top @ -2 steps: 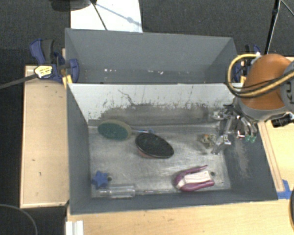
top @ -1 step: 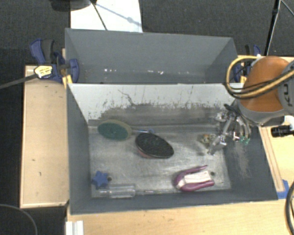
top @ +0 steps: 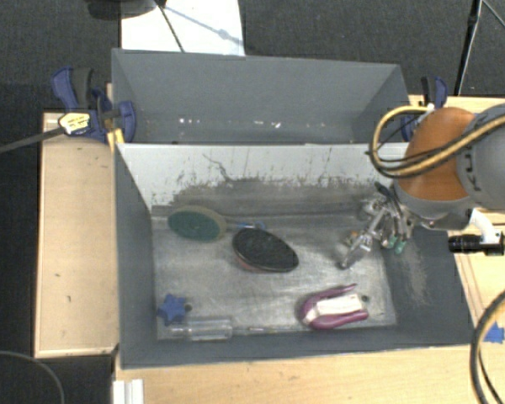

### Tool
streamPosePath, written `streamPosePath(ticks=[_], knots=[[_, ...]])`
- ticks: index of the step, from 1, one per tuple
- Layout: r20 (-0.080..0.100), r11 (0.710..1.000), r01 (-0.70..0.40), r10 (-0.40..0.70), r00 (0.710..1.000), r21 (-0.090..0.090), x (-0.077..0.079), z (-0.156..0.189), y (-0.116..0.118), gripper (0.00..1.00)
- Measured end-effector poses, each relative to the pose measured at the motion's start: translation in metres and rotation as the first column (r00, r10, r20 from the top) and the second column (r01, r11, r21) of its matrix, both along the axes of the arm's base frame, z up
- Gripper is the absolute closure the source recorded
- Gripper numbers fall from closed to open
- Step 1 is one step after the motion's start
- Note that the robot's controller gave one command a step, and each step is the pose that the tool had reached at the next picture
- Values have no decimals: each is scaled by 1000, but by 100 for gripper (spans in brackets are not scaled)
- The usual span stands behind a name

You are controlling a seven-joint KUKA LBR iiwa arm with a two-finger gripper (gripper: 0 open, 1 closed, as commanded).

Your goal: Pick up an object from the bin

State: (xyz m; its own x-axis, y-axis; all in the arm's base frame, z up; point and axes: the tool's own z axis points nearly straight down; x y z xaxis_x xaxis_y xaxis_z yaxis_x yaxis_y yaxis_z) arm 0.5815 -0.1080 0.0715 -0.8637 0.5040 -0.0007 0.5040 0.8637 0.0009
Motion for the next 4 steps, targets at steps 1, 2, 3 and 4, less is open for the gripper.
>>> streamPosePath(ticks=[1,2,3,4], knots=[[3,964,265,-265,964,1,-1,0,-9,0],[1,965,261,-261,965,1,-1,0,-10,100],[9,967,253,-253,967,0,1,112,-10,100],[5,969,245,-245,969,0,3,126,-11,100]])
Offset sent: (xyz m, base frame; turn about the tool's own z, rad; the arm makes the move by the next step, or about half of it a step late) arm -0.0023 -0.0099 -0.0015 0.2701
